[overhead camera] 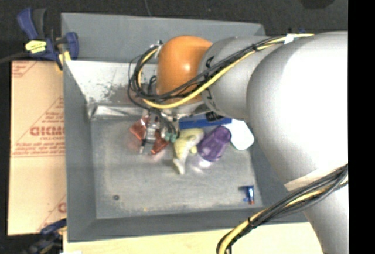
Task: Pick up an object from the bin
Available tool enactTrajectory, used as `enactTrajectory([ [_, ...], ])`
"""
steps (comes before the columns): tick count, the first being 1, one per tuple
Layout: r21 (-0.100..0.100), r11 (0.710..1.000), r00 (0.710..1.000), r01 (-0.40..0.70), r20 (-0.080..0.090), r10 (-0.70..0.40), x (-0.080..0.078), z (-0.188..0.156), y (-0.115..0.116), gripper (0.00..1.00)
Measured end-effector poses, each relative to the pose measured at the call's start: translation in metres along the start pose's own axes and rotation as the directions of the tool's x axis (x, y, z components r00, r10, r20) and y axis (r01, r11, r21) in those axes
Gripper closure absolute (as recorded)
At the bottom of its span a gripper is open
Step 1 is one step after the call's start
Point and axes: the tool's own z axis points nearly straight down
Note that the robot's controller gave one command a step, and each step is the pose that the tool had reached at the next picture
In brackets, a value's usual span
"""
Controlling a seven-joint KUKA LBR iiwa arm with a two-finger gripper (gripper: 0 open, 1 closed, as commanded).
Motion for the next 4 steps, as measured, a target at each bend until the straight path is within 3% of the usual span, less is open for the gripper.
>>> enactTrajectory([
  [4, -0.001, 1.000, 1.000, -0.003, 0.001, 0.003, 0.000, -0.013, -0.001, 1.00],
])
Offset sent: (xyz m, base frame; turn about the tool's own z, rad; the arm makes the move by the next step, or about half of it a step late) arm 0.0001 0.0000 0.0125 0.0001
